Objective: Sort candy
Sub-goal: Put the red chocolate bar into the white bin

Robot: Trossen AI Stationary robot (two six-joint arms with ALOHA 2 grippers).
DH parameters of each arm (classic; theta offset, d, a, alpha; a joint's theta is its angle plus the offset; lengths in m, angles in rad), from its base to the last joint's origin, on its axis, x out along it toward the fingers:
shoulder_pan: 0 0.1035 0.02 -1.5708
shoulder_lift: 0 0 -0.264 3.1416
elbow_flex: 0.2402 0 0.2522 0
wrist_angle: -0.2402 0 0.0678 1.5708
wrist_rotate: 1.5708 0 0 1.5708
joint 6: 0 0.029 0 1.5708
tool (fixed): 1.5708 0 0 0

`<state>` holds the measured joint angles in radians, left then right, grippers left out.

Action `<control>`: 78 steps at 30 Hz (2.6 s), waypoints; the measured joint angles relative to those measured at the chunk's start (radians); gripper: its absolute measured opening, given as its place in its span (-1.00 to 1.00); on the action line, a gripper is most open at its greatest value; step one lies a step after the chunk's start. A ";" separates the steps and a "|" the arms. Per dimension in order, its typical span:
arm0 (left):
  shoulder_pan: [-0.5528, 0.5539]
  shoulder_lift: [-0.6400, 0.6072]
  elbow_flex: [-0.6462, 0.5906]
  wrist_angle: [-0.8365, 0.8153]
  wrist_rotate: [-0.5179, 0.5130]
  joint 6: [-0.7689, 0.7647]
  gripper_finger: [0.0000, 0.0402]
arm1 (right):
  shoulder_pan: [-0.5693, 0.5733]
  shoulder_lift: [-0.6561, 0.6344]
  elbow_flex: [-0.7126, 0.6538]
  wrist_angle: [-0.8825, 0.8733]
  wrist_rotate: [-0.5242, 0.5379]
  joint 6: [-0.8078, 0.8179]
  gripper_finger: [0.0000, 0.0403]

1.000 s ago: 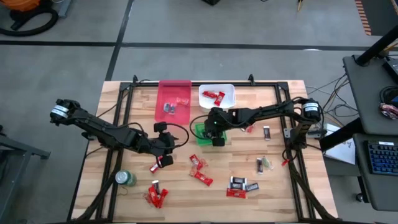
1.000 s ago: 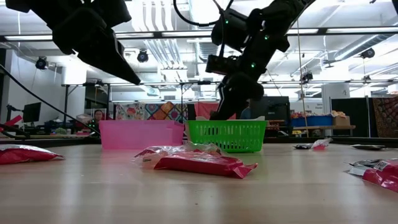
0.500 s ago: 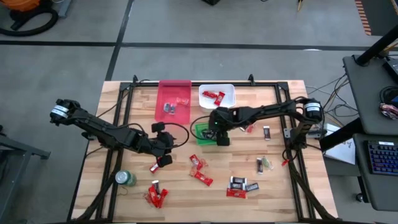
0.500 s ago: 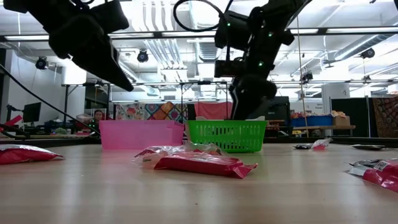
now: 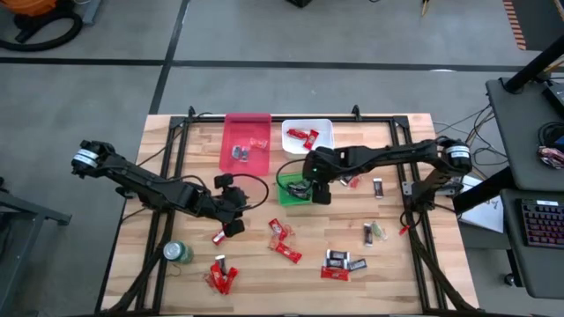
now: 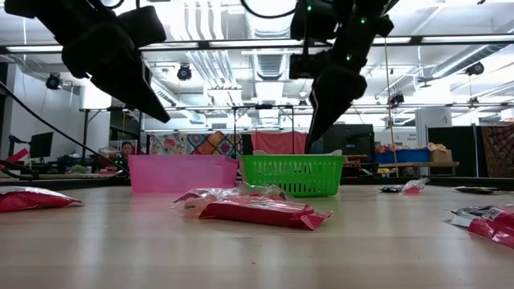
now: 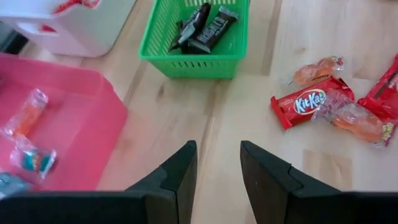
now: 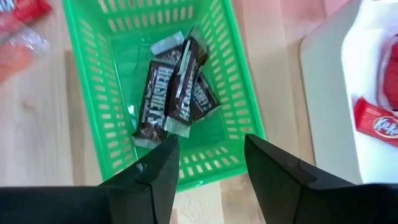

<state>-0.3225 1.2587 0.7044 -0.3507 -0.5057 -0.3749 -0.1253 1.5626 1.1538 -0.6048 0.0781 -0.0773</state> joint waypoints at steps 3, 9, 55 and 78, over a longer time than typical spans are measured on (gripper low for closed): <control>0.000 0.000 0.000 -0.025 0.041 -0.053 -0.47 | 0.002 -0.022 0.000 -0.002 -0.002 0.014 -0.14; 0.000 0.000 0.002 -0.120 0.186 -0.222 -0.47 | 0.015 -0.063 0.000 -0.009 -0.007 0.053 -0.14; -0.085 0.298 0.132 -0.279 0.384 -0.608 -0.68 | 0.058 -0.074 -0.005 -0.006 -0.008 0.058 -0.14; -0.232 0.307 0.152 -0.353 0.235 -0.375 0.02 | 0.058 -0.074 -0.045 0.027 -0.007 0.050 -0.14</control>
<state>-0.5549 1.5655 0.8562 -0.7034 -0.2711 -0.7499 -0.0673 1.4887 1.1090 -0.5778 0.0708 -0.0269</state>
